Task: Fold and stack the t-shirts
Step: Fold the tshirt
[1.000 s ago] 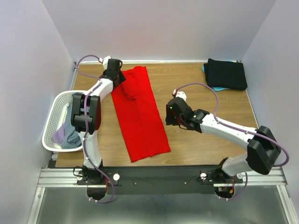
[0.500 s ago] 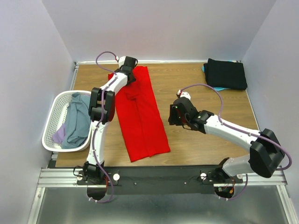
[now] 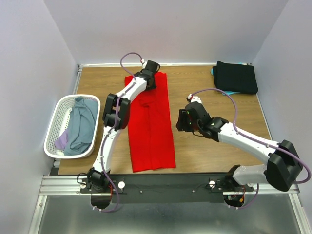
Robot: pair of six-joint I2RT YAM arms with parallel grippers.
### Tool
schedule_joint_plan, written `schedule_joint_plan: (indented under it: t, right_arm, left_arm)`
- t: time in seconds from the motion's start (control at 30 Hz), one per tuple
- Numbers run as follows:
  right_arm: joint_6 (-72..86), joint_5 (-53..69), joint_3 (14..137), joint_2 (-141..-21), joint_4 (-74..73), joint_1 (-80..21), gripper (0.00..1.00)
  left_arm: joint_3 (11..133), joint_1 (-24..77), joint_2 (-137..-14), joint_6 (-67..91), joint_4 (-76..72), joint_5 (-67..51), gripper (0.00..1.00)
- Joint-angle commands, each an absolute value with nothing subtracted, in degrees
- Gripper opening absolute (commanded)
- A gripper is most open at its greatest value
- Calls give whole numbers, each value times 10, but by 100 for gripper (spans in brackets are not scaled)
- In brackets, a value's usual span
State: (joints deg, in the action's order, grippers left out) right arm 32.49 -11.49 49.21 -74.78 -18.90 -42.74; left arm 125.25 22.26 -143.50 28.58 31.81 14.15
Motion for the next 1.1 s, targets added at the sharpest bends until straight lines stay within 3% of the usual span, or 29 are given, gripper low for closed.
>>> schedule_joint_plan:
  t: [0.0,0.47,0.77,1.07]
  right_arm:
    - [335,-99,476,-728,-181,-425,58]
    - [342,-105,489,-728,-181,-420,58]
    - [320,-115,603,-832,-158,-396,58]
    - [284,-112,843,-1065,-119,-367,58]
  left_arm:
    - [1258,258,-1456,267,354,88,41]
    - [1258,296,-1412,281,276,3,45]
    - [1204,252,-1258,275,169,-51,52]
    - [889,158,-1000,404,111,26,50]
